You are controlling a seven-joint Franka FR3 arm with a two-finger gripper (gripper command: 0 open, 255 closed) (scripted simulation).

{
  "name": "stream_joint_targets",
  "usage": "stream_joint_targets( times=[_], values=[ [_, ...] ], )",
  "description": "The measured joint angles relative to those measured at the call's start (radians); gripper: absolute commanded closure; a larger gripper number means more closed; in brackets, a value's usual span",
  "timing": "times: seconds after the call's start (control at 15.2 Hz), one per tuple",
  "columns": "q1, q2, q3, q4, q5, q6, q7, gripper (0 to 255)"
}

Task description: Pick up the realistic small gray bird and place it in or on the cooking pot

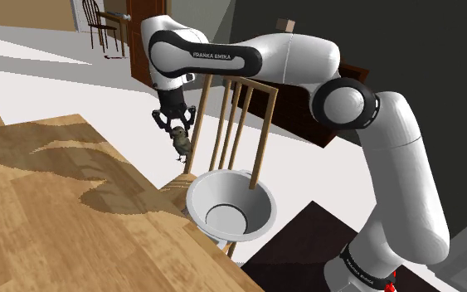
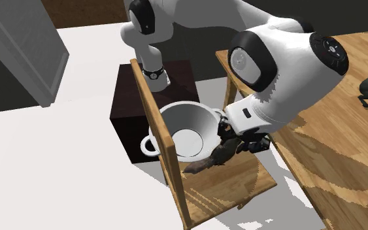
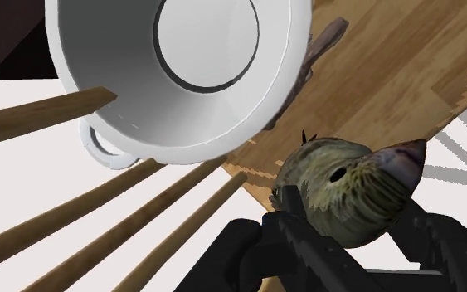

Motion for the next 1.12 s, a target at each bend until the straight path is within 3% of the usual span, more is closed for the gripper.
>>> stream_joint_targets(
  times=[0.26, 0.59, 1.12],
  values=[
    [-0.074, -0.212, 0.026, -0.317, 0.046, 0.106, 0.008, 255],
    [-0.138, -0.450, 0.045, -0.615, 0.115, 0.180, -0.015, 255],
    [-0.183, -0.807, 0.034, -0.990, 0.234, 0.233, -0.096, 255]
  ],
)
